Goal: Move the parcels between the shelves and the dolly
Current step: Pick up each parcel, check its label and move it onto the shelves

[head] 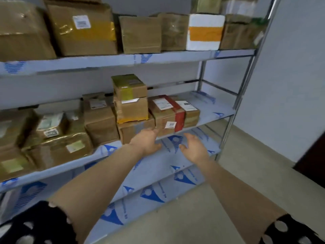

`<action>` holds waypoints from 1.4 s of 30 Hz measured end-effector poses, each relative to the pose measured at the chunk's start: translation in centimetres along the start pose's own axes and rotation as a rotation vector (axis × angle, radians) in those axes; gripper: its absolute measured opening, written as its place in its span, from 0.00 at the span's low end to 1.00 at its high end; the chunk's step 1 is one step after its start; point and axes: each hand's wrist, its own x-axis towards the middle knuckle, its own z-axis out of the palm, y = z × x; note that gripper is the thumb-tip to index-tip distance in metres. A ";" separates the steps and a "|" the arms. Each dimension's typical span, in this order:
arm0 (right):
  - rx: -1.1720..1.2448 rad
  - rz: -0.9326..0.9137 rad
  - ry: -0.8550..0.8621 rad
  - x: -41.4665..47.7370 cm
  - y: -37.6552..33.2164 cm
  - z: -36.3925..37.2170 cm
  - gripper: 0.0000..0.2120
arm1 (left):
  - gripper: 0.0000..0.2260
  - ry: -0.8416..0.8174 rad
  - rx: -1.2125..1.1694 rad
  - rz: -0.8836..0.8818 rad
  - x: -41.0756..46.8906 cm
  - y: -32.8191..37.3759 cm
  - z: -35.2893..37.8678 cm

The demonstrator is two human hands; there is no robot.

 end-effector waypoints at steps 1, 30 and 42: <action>0.013 0.013 0.004 0.9 1.4 -0.7 0.24 | 0.29 0.002 0.019 0.017 1.8 1.1 0.1; 0.580 0.037 -0.211 30.3 17.2 -5.8 0.15 | 0.30 -0.034 0.398 -0.329 32.9 14.2 7.3; 0.588 -0.082 -0.468 25.7 27.6 -10.1 0.12 | 0.34 0.139 -0.513 -1.026 32.6 24.8 9.3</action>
